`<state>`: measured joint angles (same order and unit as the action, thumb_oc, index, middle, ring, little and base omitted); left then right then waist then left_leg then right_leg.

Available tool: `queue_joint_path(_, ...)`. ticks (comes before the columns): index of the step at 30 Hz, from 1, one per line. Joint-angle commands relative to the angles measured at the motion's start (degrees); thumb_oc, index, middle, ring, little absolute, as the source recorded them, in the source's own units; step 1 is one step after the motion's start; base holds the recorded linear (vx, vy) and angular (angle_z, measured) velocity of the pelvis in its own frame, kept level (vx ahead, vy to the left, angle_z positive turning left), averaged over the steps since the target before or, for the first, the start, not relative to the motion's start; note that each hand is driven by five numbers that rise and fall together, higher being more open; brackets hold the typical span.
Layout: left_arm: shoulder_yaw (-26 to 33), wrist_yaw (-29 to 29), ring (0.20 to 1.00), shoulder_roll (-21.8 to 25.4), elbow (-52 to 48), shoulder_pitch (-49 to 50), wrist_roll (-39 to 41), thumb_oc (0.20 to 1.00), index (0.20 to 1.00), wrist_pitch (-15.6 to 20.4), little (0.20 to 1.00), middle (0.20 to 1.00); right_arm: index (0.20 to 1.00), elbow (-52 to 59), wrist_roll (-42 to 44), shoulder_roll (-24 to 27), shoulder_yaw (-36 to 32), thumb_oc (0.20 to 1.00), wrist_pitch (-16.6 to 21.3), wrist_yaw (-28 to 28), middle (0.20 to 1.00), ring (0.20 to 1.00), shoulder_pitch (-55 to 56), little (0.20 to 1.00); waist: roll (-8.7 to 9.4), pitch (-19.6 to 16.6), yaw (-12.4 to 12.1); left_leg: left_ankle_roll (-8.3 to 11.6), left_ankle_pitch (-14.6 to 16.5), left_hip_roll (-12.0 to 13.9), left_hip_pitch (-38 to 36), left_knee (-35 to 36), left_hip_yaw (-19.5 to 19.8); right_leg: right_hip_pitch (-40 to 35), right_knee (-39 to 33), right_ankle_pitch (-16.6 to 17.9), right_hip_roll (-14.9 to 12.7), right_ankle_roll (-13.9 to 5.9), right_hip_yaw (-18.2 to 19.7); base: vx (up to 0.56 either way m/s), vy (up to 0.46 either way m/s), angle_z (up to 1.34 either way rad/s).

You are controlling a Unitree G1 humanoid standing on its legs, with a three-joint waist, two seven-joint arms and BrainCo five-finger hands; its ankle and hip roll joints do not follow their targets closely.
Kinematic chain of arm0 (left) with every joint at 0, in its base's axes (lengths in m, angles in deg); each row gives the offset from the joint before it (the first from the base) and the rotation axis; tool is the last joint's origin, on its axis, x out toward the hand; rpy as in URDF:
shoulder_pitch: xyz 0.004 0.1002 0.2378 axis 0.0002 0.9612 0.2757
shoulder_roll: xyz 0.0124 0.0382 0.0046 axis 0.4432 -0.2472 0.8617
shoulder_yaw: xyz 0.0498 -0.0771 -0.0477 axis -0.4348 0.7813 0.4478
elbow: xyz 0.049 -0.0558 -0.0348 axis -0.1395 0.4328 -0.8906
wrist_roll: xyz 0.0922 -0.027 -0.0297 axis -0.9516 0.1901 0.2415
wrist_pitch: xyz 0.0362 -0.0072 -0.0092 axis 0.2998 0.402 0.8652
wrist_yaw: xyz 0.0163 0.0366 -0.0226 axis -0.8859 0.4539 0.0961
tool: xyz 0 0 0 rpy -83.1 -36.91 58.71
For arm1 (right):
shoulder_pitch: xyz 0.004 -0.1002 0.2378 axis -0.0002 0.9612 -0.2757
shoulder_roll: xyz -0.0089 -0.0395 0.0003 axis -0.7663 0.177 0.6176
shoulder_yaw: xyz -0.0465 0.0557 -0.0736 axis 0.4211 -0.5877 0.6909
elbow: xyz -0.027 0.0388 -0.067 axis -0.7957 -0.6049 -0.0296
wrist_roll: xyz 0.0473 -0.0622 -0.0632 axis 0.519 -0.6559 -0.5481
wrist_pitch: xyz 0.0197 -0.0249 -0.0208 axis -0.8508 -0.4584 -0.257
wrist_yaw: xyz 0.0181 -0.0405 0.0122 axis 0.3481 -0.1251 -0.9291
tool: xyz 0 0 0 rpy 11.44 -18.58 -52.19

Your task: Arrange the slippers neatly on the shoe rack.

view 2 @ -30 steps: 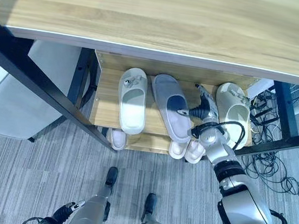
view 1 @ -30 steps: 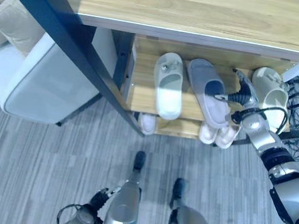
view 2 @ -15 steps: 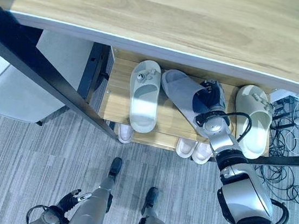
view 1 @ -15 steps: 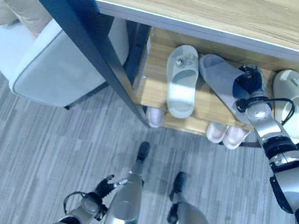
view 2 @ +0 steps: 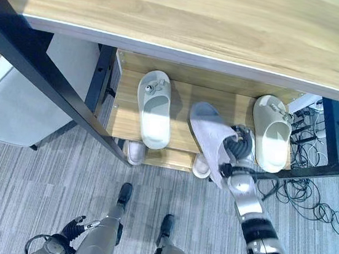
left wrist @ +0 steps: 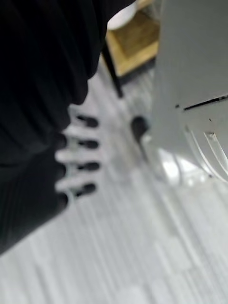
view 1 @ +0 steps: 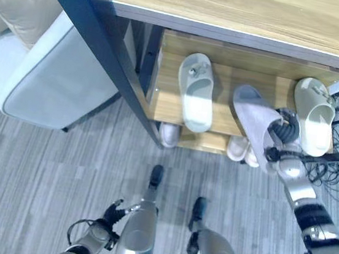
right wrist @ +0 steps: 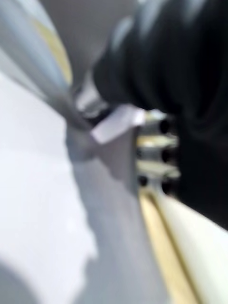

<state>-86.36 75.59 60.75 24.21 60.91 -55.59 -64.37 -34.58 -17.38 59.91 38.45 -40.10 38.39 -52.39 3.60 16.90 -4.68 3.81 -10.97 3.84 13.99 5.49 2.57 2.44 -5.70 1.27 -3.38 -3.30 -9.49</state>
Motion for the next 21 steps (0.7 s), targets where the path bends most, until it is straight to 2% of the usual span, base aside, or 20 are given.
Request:
queue_joint_path(1,-2.88,-1.54,1.0,-3.25,4.37,-0.29,-2.54,1.0,1.0,0.19,1.0,1.0,0.2,8.88,-4.24,5.06,-1.13,0.2,4.21,-6.31,0.2,0.2,1.5,0.2,-1.4,-3.7,1.06,-0.32,8.9,-0.42,-6.65,-0.49,-1.9,-0.37,2.43,-4.11,-1.49,-3.58,0.91,0.0,0.012,-0.13)
queue_joint_path(3,-0.19,-2.74,1.0,-2.52,4.05,0.92,-0.95,1.0,1.0,0.3,1.0,1.0,0.2,13.22,-6.03,5.58,1.71,0.2,5.31,-11.45,0.2,0.2,7.29,0.2,-1.38,-4.84,2.02,-0.46,9.48,-0.51,-8.18,-0.49,-2.69,-1.39,2.45,-4.13,-1.47,-3.62,1.5,0.0,0.019,-0.2)
queue_joint_path(5,1.24,-2.67,1.0,-2.12,4.14,1.4,-0.09,1.0,1.0,0.44,1.0,1.0,0.2,14.18,-6.6,5.45,2.89,0.2,5.35,-12.99,0.2,0.2,8.84,0.2,-1.36,-5.2,2.31,-0.53,9.66,-0.5,-8.87,-0.49,-2.93,-1.89,2.41,-4.1,-1.56,-3.68,1.67,0.0,0.02,-0.18)
queue_joint_path(10,11.46,-0.3,1.0,0.56,5.17,1.72,7.51,1.0,1.0,0.99,1.0,1.0,0.2,17.33,-8.59,3.42,5.89,0.2,6.1,-17.97,0.2,0.2,18.27,0.2,-1.39,-6.71,2.97,-0.82,10.37,-0.59,-11.44,-0.49,-3.73,-3.39,3.35,-4.88,-2.06,-3.93,2.3,0.0,0.023,-0.12)
queue_joint_path(12,14.56,1.81,1.0,1.88,5.3,1.37,9.96,1.0,1.0,1.34,1.0,1.0,0.2,14.8,-7.44,1.91,6.23,0.2,5.68,-18.18,0.2,0.2,20.29,0.2,-1.43,-6.12,3.2,-1.06,10.76,-0.51,-11.84,-1.73,-3.65,-2.91,7.5,-6.66,-2.53,-3.66,2.49,-0.03,0.01,0.01)
queue_joint_path(14,16.41,3.55,1.0,3.28,4.39,0.16,11.83,1.0,1.0,2.0,1.0,1.0,0.2,12.28,-7.47,1.94,6.64,0.2,5.53,-17.89,0.2,0.2,20.71,0.2,-1.43,-3.95,3.48,-1.31,12.82,-0.61,-9.12,-8.28,-3.59,-0.21,13.32,-8.64,-3.24,-3.42,2.73,-0.18,0.02,-0.04)
queue_joint_path(17,17.54,5.38,1.0,4.69,3.14,-2.0,15.88,1.0,1.0,3.13,1.0,1.0,0.2,8.37,-6.65,2.47,6.56,0.2,5.23,-16.1,0.2,0.2,18.23,0.2,-1.42,0.58,4.12,-1.13,16.58,-0.98,-0.1,-21.45,-3.42,8.42,25.61,-11.26,-4.31,-2.75,4.1,-0.28,0.02,-0.11)
queue_joint_path(18,17.55,5.38,1.0,4.7,3.15,-2.0,15.88,1.0,1.0,3.14,1.0,1.0,0.2,8.37,-6.65,2.47,6.57,0.2,5.23,-16.1,0.2,0.2,18.23,0.2,-1.41,0.47,4.11,-1.13,16.63,-0.97,0.08,-21.57,-3.42,8.59,25.7,-11.3,-4.32,-2.75,4.11,-0.19,0.022,-0.08)
queue_joint_path(19,17.7,5.9,1.0,5.79,3.01,-3.66,19.74,1.0,1.0,4.11,1.0,1.0,0.2,4.22,-3.11,2.22,6.62,0.2,4.97,-14.86,0.2,0.2,14.88,0.2,-1.76,1.58,4.25,-1.79,19.52,-0.48,5.91,-29.47,-3.35,14.67,34.47,-14.66,-4.65,-2.09,5.07,-0.16,0.009,-0.19)
queue_joint_path(21,17.71,5.12,1.0,7.16,2.63,-4.8,23.61,1.0,1.0,4.53,1.0,1.0,0.2,2.72,0.88,3.28,6.79,0.2,4.9,-14.61,0.2,0.2,10.83,0.2,-1.87,1.77,3.95,-3.05,23.26,-0.16,11.69,-38.12,-2.82,20.44,42.61,-18.36,-4.99,-0.85,6.16,-0.17,-0.013,-0.26)
